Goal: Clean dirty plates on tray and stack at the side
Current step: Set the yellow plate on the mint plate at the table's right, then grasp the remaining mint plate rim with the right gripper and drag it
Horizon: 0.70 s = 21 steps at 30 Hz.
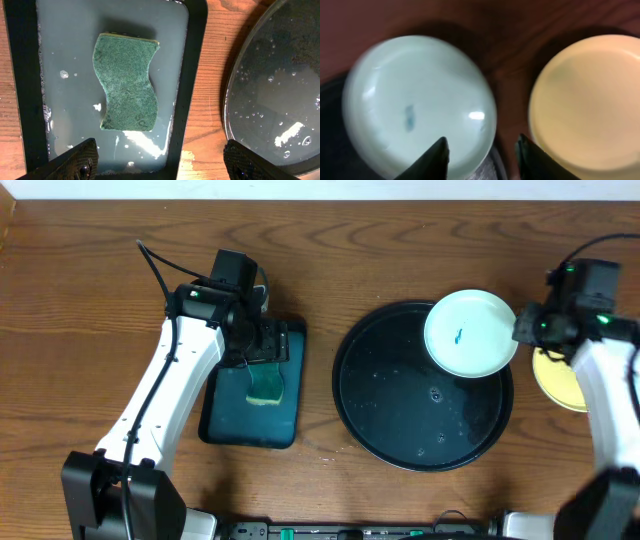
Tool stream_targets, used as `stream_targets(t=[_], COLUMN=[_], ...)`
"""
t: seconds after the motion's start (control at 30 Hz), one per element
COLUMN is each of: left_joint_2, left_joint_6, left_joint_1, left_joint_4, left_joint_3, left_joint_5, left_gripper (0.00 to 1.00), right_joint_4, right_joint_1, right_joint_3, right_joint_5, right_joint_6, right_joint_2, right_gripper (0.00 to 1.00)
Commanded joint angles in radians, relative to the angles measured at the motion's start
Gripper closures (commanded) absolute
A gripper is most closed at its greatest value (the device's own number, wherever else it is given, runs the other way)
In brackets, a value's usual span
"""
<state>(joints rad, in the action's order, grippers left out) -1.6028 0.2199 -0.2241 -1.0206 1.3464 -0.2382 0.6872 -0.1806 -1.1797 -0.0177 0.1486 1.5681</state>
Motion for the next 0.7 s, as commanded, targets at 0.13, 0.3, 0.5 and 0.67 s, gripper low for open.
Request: stream_targets(t=[0.13,0.3,0.5,0.67], left_joint_2=[0.006,0.006,0.006,0.006], left_joint_6=[-0.01,-0.01,-0.01,-0.01], left_joint_1=[0.005,0.005,0.005,0.005], left_joint_4=[-0.003,-0.003,-0.003,-0.003], left_joint_3=[0.006,0.006,0.006,0.006], left_joint_5=[-0.008,-0.008,-0.008,-0.008], left_gripper=[0.19,0.19,0.19,0.19], right_joint_4=[-0.094,-0.071,0.004,0.072], right_joint_1=[-0.003,-0.001,-0.001,-0.001], right_joint_3=[0.011,0.011,0.006,0.005], right_joint_5=[-0.09,0.055,0.022,0.051], right_joint_6=[-0.016,-0.016,-0.015,-0.014], right_joint_2=[0.162,0.236,0.217,0.071], right_gripper=[0.6,0.77,0.99,0.99])
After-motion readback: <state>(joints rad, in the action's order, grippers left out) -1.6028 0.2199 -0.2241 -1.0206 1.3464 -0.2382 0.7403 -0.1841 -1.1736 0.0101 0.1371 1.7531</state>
